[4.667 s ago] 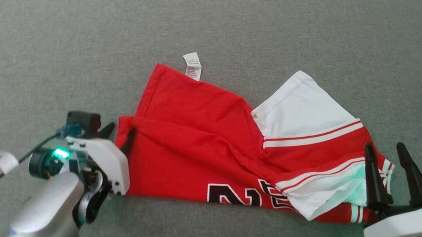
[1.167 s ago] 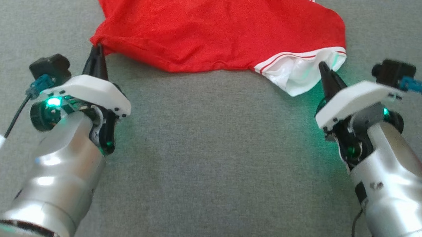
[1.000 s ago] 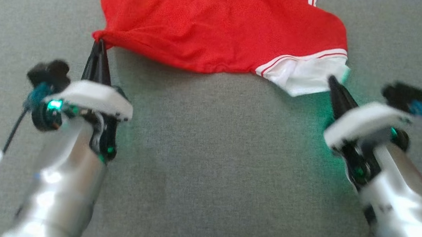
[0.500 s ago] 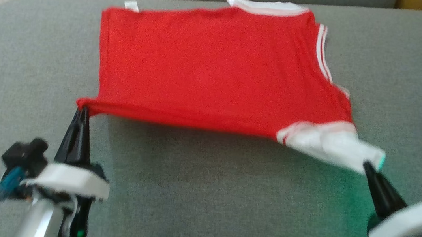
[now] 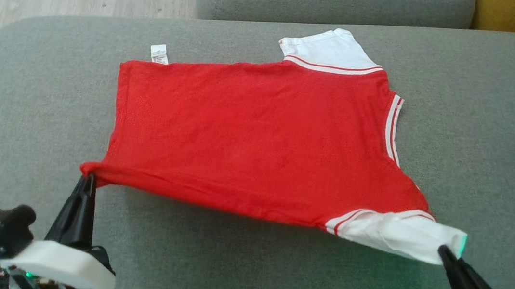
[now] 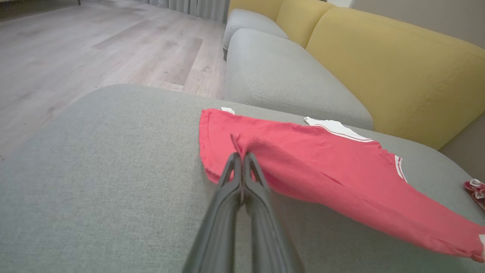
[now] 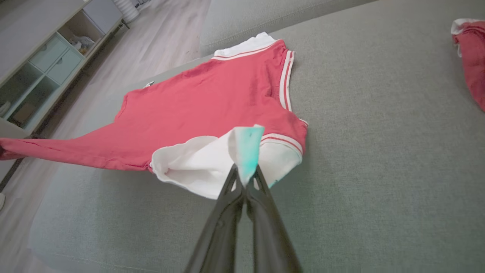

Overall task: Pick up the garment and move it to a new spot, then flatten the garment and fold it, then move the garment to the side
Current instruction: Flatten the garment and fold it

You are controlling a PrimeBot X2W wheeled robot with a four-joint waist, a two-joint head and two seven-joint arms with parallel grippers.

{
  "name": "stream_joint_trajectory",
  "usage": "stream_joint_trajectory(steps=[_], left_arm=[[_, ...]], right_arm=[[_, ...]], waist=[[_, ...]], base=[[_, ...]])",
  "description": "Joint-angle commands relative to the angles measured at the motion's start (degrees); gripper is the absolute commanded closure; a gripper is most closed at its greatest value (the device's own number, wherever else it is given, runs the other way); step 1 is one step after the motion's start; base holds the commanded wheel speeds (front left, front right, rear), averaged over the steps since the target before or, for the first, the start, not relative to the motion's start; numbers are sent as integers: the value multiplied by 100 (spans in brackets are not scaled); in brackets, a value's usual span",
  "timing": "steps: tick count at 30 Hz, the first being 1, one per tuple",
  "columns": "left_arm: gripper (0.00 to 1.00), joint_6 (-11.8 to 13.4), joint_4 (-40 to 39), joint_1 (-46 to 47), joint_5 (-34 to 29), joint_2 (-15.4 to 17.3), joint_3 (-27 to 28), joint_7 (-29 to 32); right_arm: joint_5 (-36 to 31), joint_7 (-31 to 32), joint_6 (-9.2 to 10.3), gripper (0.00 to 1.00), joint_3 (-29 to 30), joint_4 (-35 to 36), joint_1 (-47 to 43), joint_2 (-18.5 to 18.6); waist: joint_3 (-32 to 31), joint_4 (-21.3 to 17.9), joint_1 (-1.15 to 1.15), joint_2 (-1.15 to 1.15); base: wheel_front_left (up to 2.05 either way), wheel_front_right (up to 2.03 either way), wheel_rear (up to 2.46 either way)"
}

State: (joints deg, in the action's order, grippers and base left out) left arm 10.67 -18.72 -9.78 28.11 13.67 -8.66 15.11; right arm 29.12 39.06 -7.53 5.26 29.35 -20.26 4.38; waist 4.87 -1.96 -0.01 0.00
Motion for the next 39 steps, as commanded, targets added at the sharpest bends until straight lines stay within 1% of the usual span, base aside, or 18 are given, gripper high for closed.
stream_joint_trajectory(steps=[1, 5, 7, 8, 9, 12, 19, 21, 24, 28, 29, 30, 31, 32, 33, 36, 39], left_arm=[[100, 43, -99, 252, 79, 16, 262, -3], [100, -28, 390, 468, 276, -190, 234, -161], [100, -112, 763, 646, 386, -298, 181, -219], [100, -112, 763, 646, 386, -298, 181, -219], [100, -153, 955, 750, 414, -328, 158, -244], [100, -292, 1492, 1105, 495, -394, 96, -291], [100, -615, 2453, 1976, 513, -387, 6, -464], [100, -695, 2695, 2207, 514, -397, -13, -537], [100, -780, 3036, 2473, 489, -421, -56, -648], [100, -862, 3496, 2706, 474, -474, -130, -740], [100, -888, 3596, 2746, 466, -486, -148, -784], [100, -924, 3685, 2782, 484, -515, -160, -828], [87, -961, 3763, 2816, 495, -540, -170, -886], [40, -1002, 3843, 2841, 502, -560, -181, -955], [0, -1037, 3928, 2852, 509, -576, -187, -1024], [0, -1060, 4111, 2828, 482, -610, -153, -1366], [0, -903, 4126, 2757, 279, -596, -77, -1950]], right_arm=[[-17, 84, 4, 100, -86, 109, 282, 57], [83, 21, 4, 100, -117, -515, 708, 43], [145, -128, 4, 100, -173, -937, 1033, 109], [145, -128, 4, 100, -173, -937, 1033, 109], [188, -204, 4, 100, -214, -1160, 1220, 164], [267, -521, 4, 100, -371, -1814, 1865, 453], [511, -1394, 4, 100, -971, -3239, 3329, 1258], [644, -1692, 4, 100, -1154, -3589, 3692, 1413], [801, -1972, 4, 100, -1484, -4192, 4156, 1608], [1051, -2255, 4, 100, -1944, -5013, 4572, 1720], [1117, -2365, 4, 95, -2047, -5175, 4636, 1719], [1176, -2479, 4, 20, -2141, -5332, 4678, 1720], [1223, -2615, 4, 0, -2236, -5459, 4713, 1723], [1273, -2782, 4, 0, -2317, -5560, 4739, 1723], [1323, -2938, 4, 0, -2395, -5659, 4751, 1720], [1440, -3464, 4, 0, -2594, -5824, 4749, 1714], [1365, -4197, 4, 0, -2685, -5815, 4714, 1767]], waist=[[14, -9, 1, 0], [130, 0, 1, 0], [230, 31, 1, 0], [230, 31, 1, 0], [283, 40, 1, 0], [435, 84, 1, 0], [761, 261, 1, 0], [852, 311, 1, 0], [960, 359, 1, 0], [1043, 415, 1, 0], [1051, 428, 1, 0], [1057, 442, 1, 0], [1061, 457, 1, 0], [1061, 467, 1, 0], [1057, 467, 1, 0], [1003, 430, 1, 0], [930, 371, 1, 0]], base=[[0, 0, 0], [0, 0, 0], [0, 0, 0], [0, 0, 0], [0, 0, 0], [0, 0, 0], [0, 0, 0], [0, 0, 0], [0, 0, 0], [0, 0, 0], [0, 0, 0], [0, 0, 0], [0, 0, 0], [0, 0, 0], [0, 0, 0], [0, 0, 0], [0, 0, 0]])
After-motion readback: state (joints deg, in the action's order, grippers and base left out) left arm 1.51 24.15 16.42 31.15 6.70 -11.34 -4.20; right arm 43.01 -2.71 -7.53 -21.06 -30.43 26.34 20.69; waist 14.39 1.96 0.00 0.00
